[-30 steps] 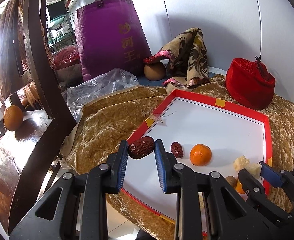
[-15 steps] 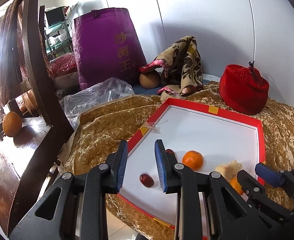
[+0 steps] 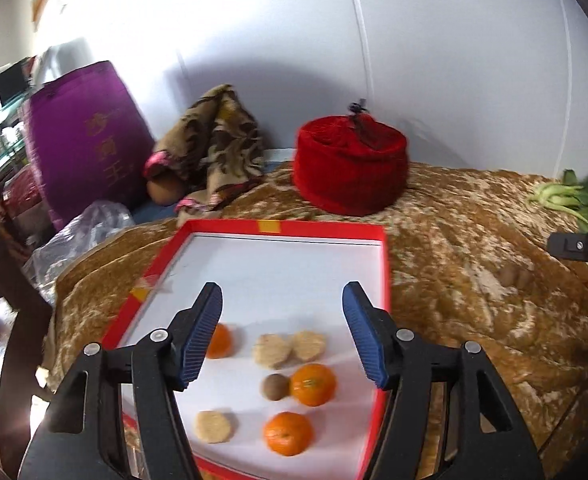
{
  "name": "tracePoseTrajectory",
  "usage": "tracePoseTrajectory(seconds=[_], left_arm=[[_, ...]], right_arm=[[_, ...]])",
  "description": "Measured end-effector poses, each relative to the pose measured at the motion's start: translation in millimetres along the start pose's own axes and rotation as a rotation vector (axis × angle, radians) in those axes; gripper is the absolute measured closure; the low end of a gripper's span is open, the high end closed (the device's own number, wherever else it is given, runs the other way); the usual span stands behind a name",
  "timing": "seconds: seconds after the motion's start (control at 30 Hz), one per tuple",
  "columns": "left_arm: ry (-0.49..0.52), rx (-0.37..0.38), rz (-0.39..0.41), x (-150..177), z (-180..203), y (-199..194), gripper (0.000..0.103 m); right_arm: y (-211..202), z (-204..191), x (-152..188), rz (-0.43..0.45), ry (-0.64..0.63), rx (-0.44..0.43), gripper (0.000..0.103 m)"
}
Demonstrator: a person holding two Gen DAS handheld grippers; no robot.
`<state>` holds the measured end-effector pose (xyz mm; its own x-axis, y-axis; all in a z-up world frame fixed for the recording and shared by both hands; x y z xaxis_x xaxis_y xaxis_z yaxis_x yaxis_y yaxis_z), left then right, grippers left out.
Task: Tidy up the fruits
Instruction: 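Open both tools to drop the jujube and cube onto the tray, then move both open tools over the two brown nuts on the cloth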
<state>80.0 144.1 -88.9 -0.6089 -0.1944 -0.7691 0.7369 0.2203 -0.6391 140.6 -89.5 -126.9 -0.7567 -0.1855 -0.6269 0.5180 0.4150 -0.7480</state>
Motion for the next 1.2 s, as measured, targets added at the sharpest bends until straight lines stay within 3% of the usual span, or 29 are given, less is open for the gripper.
tracePoseTrajectory(seconds=[0.2,0.43,0.73,1.2], left_arm=[[0.146,0.083,-0.035,-5.6,80.1,17.4,0.041],[0.213,0.150,-0.077,2.6,134.5,37.5,0.041],[0.302,0.089,-0.088,12.0,128.2,44.9,0.041],[0.277,0.082,-0.120,10.0,109.2,54.5,0.041]], right_arm=[[7.5,75.4,19.8,-0.107,0.179,-0.045,0.069],[16.2,86.3,24.3,-0.143,0.229,-0.091,0.069],[55.0,70.9,28.8,-0.208,0.236,-0.120,0.069],[91.8,57.7,28.1,-0.251,0.241,-0.087,0.072]])
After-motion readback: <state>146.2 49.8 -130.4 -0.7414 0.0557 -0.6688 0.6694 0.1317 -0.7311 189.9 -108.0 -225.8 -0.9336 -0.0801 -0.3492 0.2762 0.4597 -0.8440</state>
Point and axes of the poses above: each gripper's, at about its wrist camera, not at the fingertips, and y roughly the way its jaws point, z to its right, x to its underside, the point moved 9 cm from there along y, roughly the way its jaws point, and after that the axes turned 15 degrees about -y, right-handed, at the moved point
